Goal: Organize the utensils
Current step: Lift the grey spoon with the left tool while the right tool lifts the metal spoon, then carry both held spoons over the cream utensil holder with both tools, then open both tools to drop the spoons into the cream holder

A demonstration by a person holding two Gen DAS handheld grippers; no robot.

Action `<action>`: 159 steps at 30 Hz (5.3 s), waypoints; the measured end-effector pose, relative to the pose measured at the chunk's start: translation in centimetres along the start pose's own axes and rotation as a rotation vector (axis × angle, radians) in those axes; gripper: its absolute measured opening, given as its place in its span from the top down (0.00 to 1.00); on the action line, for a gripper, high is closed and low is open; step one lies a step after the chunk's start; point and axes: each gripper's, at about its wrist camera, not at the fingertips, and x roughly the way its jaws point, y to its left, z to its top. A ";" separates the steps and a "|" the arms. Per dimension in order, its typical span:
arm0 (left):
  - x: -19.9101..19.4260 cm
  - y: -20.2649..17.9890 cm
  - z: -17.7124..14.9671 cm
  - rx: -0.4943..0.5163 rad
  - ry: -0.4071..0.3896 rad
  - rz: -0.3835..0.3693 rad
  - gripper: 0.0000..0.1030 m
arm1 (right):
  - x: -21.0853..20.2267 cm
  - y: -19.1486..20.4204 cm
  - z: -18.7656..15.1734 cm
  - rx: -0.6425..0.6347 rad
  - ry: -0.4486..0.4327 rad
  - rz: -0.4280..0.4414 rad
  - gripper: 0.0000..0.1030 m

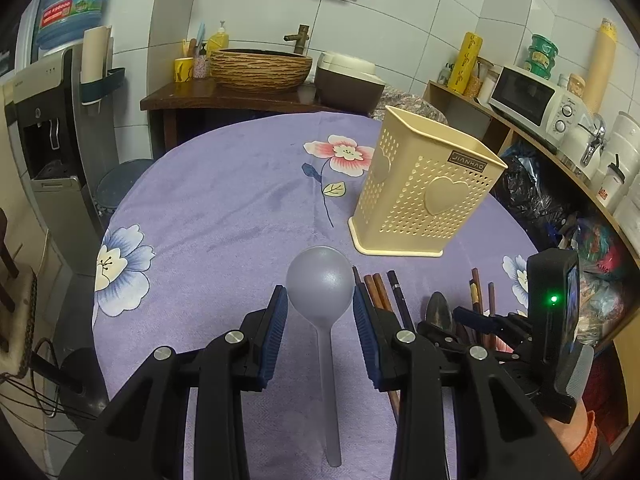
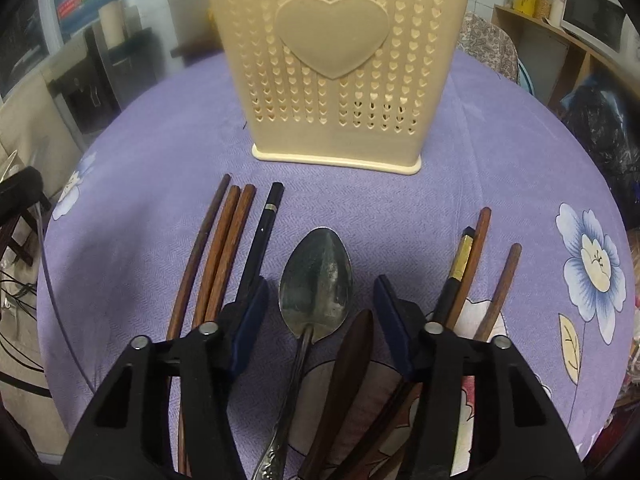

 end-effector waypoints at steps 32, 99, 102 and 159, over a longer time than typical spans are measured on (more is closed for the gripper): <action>-1.7 0.3 1.2 -0.009 -0.074 -0.004 0.81 | -10.6 -1.3 1.1 -0.027 -0.280 0.122 0.63; -0.8 -1.3 2.1 0.010 -0.142 0.072 0.65 | -13.7 -1.4 0.2 -0.049 -0.402 0.137 0.63; -1.3 -1.2 2.5 0.013 -0.149 0.061 0.65 | -13.6 -1.6 0.7 -0.054 -0.402 0.135 0.63; 2.7 -6.7 9.4 0.183 -0.320 0.058 0.34 | -8.8 -6.3 11.2 0.005 -0.555 -0.044 0.38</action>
